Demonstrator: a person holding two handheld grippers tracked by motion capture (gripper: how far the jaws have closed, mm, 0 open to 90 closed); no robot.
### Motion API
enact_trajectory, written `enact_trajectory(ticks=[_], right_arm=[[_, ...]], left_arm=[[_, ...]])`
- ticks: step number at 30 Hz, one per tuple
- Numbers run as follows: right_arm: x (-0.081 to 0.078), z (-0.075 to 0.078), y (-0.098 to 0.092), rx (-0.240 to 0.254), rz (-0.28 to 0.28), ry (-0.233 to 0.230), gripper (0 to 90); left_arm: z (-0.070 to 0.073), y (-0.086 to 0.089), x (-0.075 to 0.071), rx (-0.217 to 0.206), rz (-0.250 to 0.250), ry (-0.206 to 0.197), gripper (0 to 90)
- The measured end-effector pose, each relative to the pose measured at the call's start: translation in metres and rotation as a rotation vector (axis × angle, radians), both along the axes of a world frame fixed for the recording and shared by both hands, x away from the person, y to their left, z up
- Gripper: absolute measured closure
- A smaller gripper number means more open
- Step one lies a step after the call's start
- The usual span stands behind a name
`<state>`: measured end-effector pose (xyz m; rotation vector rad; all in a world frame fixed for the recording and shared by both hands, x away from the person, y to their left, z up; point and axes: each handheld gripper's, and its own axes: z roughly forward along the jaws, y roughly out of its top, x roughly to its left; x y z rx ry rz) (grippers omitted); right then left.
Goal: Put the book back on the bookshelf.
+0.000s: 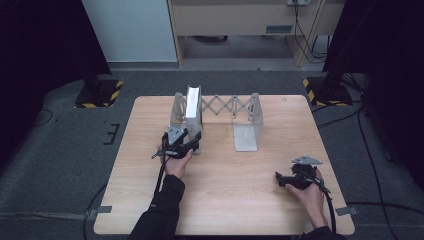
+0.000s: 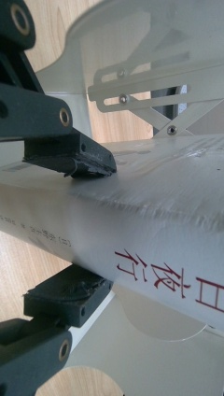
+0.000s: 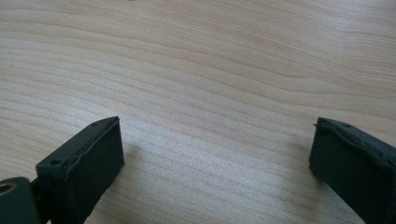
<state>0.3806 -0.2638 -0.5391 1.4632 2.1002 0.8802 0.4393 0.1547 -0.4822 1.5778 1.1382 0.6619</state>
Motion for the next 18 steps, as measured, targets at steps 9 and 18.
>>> enact_trajectory(ticks=[9,18], right_arm=[[0.0000,0.0000,0.0000,0.000,0.000,0.000,3.3],[0.0001,-0.0001,0.0001,-0.001,0.000,0.000,3.2]], left_arm=[[-0.0016,-0.0004,0.0041,-0.007,0.001,-0.010,42.7],[-0.0016,0.0010,0.0031,-0.031,-0.001,0.014,42.1]])
